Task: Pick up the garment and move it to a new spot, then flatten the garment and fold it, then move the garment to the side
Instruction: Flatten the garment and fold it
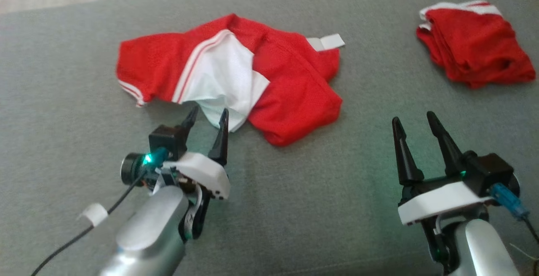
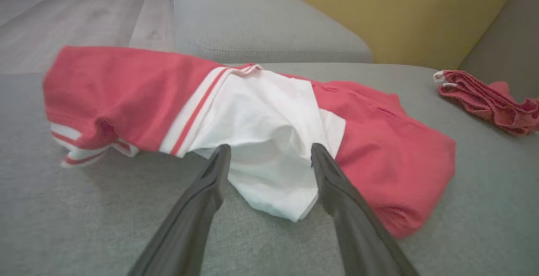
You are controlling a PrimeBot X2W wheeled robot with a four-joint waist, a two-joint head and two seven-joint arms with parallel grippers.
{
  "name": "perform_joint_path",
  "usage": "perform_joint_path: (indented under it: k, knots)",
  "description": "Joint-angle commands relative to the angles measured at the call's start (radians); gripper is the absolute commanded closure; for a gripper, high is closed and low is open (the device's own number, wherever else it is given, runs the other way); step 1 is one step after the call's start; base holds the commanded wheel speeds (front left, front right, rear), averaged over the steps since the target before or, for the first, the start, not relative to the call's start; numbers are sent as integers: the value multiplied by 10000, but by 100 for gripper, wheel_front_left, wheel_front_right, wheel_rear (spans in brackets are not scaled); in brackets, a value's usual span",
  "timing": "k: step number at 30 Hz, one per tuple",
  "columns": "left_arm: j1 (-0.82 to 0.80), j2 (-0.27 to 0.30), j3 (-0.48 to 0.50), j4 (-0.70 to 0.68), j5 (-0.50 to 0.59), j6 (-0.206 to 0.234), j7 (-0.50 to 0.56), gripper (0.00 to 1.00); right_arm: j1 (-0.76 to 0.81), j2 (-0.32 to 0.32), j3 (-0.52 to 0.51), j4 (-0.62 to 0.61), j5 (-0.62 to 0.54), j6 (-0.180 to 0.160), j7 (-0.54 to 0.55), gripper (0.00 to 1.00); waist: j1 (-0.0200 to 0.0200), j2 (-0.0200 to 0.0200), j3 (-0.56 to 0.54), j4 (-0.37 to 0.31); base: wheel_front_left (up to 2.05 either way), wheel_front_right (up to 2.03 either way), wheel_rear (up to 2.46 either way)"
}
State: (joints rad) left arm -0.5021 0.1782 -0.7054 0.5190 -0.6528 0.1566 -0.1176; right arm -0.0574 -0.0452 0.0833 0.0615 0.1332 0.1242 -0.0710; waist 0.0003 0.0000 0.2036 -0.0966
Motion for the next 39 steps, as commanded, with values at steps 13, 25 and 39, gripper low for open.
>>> perform_joint_path:
  k: [13,25,39]
  knots:
    - [-1747,-432,819,2053,-410,-398,-663,100,-609,-51,156,-48,121,65,-481,0,-3,0,744,-848,0,0,0]
    - [-1914,117,1559,514,205,-227,-1427,100,-448,-51,-172,139,110,65,-547,0,-3,0,61,6,0,0,0]
    - [-1340,2270,2310,-3496,632,400,-423,100,-157,-51,-286,223,238,65,-524,0,-3,0,-671,683,0,0,0]
